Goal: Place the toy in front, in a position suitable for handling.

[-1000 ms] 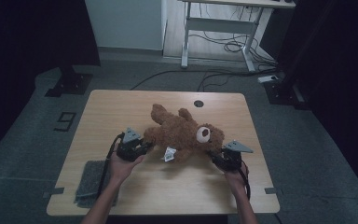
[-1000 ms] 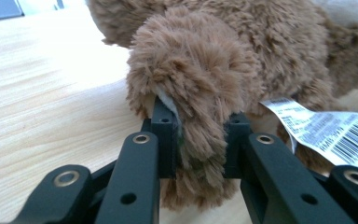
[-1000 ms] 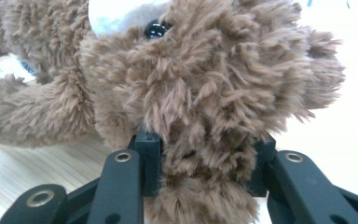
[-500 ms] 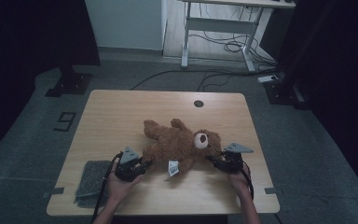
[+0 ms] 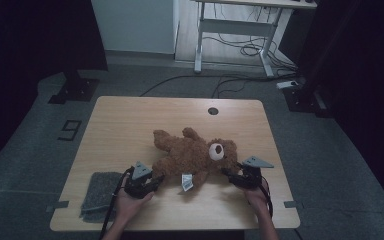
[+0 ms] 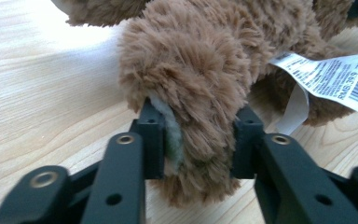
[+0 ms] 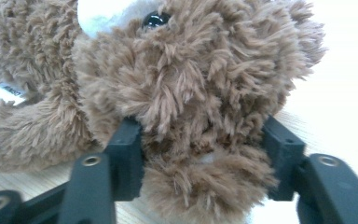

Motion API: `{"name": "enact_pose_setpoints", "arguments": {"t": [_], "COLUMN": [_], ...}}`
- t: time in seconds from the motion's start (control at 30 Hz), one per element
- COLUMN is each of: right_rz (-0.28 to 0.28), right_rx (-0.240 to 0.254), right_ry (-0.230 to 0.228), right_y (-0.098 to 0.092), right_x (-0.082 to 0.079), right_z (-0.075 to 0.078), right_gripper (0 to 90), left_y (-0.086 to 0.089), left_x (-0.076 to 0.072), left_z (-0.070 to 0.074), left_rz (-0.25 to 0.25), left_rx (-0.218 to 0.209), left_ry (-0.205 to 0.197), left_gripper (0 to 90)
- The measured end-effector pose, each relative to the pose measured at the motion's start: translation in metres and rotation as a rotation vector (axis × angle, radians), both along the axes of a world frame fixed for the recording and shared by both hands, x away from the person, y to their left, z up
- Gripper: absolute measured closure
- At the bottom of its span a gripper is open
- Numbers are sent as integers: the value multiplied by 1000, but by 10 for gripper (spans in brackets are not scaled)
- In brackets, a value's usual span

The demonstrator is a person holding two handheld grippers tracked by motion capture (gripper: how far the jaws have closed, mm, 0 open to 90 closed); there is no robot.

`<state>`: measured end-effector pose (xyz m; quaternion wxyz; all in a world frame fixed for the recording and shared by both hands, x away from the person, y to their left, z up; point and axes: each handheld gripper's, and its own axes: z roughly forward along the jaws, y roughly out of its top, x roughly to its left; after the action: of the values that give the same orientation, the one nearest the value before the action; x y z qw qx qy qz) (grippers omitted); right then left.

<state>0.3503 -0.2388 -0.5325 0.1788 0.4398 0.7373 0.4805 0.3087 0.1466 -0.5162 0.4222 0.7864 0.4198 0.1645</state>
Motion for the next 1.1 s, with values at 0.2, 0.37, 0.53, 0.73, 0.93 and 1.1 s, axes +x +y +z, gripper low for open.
{"name": "enact_pose_setpoints", "arguments": {"t": [0.2,0.37,0.53,0.73,0.93,1.1], "right_rz": [1,1,-2,0,2,0], "right_rx": [8,9,15,16,16,21], "right_ry": [1,-4,-5,-5,-1,-1], "right_y": [0,0,-1,-1,-2,-2], "right_x": [-1,-3,-3,-4,-4,-5], "right_z": [-1,-3,-4,-4,-5,-6], "right_gripper": [499,497,495,488,481,479], "left_y": [8,17,25,36,45,56], "left_x": [-7,-16,-19,-22,-28,-34], "left_z": [12,23,25,27,29,25], "left_rz": [-4,-1,2,19,43,63], "left_rx": [-2,-33,-37,-44,-51,-43], "left_ry": [-1,-23,-26,-28,-37,-25], "left_gripper": [403,309,276,260,260,260]}}
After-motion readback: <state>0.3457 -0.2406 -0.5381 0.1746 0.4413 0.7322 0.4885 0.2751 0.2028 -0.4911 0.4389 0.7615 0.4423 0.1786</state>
